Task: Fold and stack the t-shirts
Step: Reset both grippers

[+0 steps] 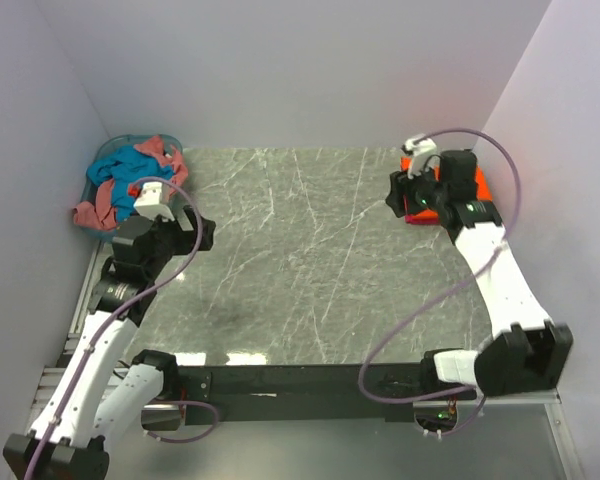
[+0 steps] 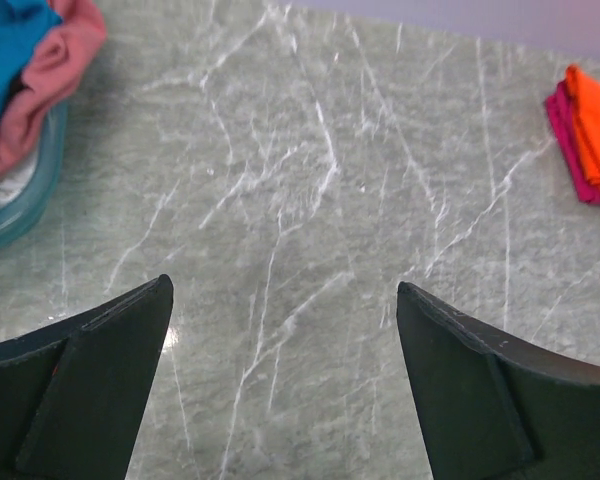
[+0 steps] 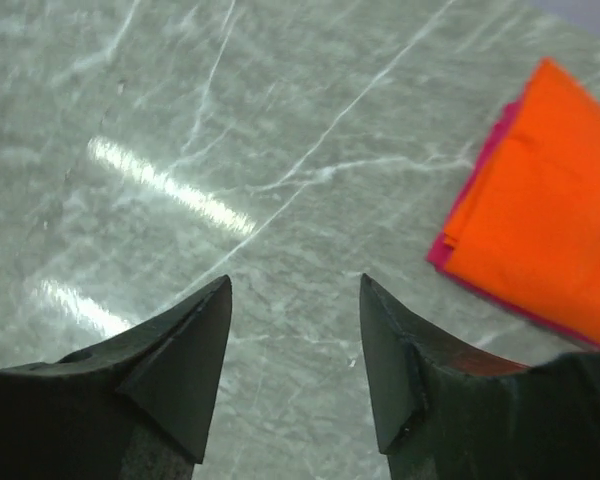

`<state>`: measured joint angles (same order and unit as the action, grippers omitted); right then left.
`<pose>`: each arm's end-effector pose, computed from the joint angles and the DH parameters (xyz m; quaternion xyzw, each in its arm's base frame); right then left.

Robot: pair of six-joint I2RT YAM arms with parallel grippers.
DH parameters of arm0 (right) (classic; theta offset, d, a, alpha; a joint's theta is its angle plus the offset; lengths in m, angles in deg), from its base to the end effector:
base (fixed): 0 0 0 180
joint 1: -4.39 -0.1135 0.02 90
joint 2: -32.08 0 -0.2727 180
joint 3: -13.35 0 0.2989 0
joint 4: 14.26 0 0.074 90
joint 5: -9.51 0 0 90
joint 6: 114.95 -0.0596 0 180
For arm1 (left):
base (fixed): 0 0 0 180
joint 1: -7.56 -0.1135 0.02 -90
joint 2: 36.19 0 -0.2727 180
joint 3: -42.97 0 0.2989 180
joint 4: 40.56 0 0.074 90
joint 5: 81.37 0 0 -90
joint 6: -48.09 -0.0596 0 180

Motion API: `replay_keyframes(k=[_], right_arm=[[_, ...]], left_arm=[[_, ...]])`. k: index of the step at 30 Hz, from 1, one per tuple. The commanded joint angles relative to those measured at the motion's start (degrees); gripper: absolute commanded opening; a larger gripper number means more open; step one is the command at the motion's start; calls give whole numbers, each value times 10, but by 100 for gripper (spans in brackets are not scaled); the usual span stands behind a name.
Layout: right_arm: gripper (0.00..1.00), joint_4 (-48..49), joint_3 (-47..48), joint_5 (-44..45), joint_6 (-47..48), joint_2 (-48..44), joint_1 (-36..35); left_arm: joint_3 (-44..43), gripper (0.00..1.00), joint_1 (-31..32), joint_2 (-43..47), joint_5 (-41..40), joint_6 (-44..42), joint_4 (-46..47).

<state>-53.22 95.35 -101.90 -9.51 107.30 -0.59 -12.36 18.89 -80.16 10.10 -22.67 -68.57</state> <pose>0.3536 0.0527 0.3435 -0.2408 0.8306 0.1186 0.4879 0.2397 -0.0496 0.3234 -0.0477 0.8006 -0.1674 0.5734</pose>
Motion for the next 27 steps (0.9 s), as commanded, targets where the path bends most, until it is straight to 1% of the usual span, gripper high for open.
replay_keyframes(k=[1, 3, 4, 6, 7, 10, 11, 12, 15, 18, 21, 23, 27], right_arm=[[62, 57, -56, 45, -41, -102, 20], [63, 78, -81, 64, -55, -140, 31], [63, 86, -107, 73, -66, -178, 34], [65, 124, -154, 102, -82, -215, 40], [71, 141, -170, 116, -107, -249, 40], [81, 186, -223, 155, -147, -302, 41], [83, 193, -233, 167, -153, -311, 41], [83, 204, -250, 181, -184, -318, 41], [85, 209, -266, 231, -192, -329, 42], [85, 200, -263, 280, -204, -321, 45], [86, 205, -269, 275, -217, -322, 47], [86, 212, -279, 252, -226, -331, 78], [87, 231, -311, 239, -231, -349, 99]], left_arm=[[-35, 100, -3, 46, -13, 7, 1], [-37, 99, -3, 60, -13, 0, -4], [-38, 99, -3, 64, -13, -2, -12], [-41, 100, -3, 75, -13, -6, -21], [-39, 99, -3, 79, -13, -7, -24], [-26, 99, -3, 105, -13, -15, -23], [-22, 99, -3, 111, -13, -21, -24], [-14, 99, -3, 121, -13, -22, -24], [-2, 99, -3, 135, -13, -28, -29], [30, 99, -3, 149, -13, -32, -27], [62, 99, -3, 170, -35, -25, -8], [55, 99, -3, 170, -46, -27, -14], [56, 99, -3, 165, -56, -27, -16]])
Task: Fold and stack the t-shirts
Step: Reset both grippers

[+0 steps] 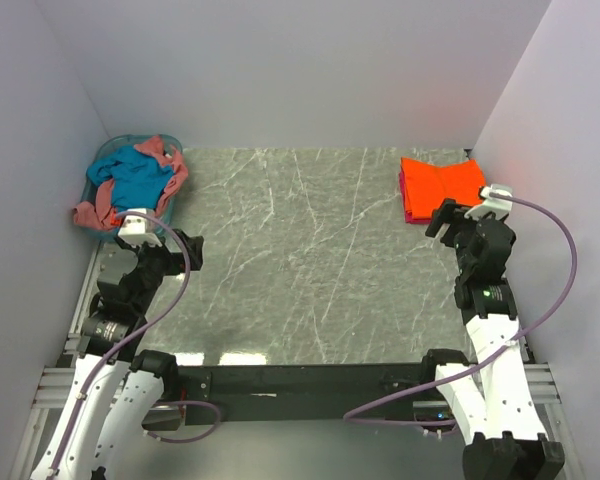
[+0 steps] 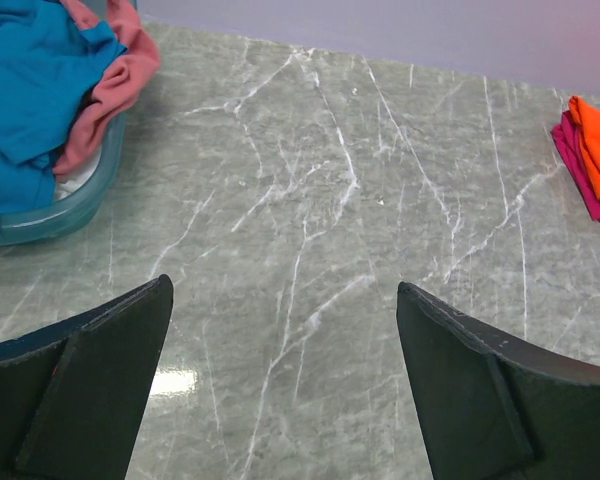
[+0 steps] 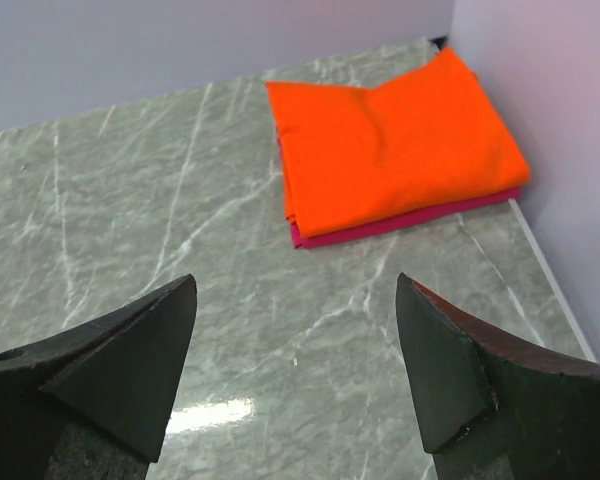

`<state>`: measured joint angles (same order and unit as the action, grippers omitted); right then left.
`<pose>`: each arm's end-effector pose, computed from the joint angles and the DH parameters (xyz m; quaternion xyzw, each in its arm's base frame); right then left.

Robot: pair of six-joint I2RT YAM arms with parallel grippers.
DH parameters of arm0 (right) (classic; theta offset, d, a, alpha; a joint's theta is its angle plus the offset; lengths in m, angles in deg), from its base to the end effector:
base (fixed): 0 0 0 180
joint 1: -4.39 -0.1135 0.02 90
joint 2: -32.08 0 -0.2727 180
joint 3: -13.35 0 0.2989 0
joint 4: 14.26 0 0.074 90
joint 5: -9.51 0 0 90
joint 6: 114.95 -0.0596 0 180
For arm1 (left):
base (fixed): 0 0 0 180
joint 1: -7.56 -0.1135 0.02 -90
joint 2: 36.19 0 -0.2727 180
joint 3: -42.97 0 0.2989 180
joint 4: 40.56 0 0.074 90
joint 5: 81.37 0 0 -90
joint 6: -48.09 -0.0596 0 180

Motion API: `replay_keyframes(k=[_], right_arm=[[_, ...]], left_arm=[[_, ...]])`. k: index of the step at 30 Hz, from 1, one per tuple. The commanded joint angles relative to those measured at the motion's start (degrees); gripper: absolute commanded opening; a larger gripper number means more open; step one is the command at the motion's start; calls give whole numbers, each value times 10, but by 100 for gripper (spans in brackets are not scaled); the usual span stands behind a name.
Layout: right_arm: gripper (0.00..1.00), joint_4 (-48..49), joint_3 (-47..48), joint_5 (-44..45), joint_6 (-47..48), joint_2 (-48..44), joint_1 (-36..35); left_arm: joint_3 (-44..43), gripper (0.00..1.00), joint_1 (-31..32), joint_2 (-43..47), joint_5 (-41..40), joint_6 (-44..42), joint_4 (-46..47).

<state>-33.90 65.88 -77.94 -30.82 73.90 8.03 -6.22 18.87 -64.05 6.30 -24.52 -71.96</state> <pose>0.2417 -0.0180 0.3302 0.0774 0.7560 -0.0043 0.6500 0.1856 -0.0347 0.3263 -0.0537 0.7645 -0.1441 0.6260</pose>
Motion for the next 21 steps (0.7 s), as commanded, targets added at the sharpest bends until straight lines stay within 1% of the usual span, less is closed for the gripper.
replay_keyframes(k=[1, 6, 21], right_arm=[[87, 37, -18, 0, -17, -17, 13], [88, 33, -22, -4, -11, -20, 17], [89, 30, -28, -3, -5, -20, 22]], left_arm=[[-5, 100, -2, 3, -15, -10, 18], [-5, 99, -2, -9, -1, -10, 21], [-3, 99, -2, -7, -2, -10, 21]])
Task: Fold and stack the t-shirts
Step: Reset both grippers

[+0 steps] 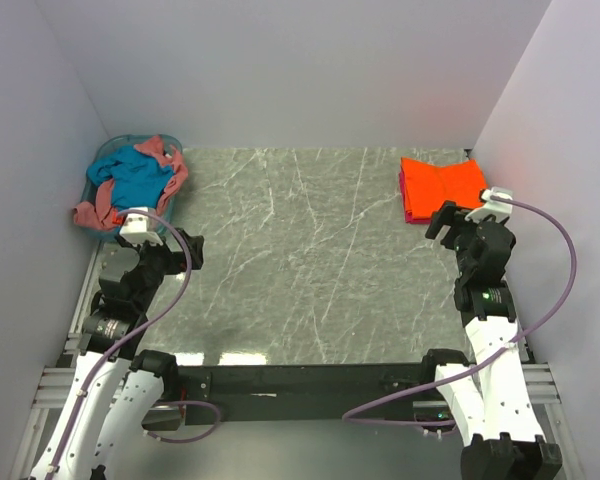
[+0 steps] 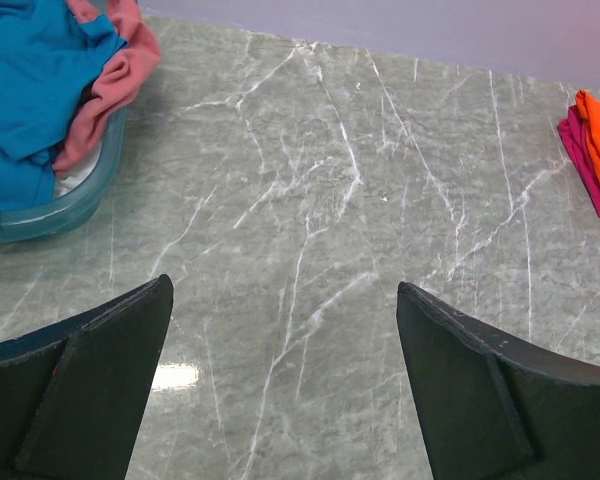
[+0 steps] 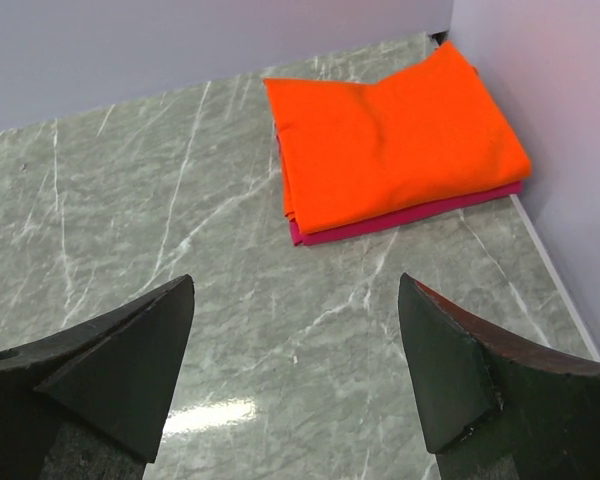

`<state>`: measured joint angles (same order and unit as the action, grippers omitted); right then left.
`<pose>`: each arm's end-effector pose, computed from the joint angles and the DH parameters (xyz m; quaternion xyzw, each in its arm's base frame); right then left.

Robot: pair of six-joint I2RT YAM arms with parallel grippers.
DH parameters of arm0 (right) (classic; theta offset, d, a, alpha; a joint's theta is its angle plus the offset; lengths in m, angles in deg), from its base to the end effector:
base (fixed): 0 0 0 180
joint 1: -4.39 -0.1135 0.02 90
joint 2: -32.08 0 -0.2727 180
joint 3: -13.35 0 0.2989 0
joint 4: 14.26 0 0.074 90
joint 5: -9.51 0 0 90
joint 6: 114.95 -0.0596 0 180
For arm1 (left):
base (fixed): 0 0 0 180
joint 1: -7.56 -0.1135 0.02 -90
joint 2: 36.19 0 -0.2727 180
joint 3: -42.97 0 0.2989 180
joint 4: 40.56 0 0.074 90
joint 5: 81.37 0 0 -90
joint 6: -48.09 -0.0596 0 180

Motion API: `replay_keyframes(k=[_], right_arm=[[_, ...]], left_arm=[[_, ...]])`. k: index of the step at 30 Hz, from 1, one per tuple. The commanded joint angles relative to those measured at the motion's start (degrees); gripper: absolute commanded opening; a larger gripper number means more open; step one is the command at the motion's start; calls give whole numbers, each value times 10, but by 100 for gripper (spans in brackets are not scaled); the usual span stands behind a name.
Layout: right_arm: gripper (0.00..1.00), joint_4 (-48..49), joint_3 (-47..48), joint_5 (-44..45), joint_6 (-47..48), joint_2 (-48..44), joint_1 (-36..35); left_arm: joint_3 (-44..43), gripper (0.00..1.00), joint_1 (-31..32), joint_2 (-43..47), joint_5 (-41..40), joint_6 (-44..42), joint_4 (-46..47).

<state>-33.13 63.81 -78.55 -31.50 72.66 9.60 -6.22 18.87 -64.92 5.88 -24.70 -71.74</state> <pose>0.2381 -0.0237 0.3213 0.0888 0.7551 -0.0053 0.6495 0.1889 -0.0349 0.3242 -0.0549 0.7680 -0.1392 0.6227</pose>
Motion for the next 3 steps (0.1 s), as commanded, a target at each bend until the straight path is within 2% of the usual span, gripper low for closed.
replay_keyframes(k=[1, 3], right_arm=[[89, 23, -6, 1, 1, -7, 7], [89, 23, -6, 0, 7, -8, 8]], left_arm=[[-3, 99, -2, 2, 1, -8, 18], [-3, 100, -2, 2, 1, -8, 18]])
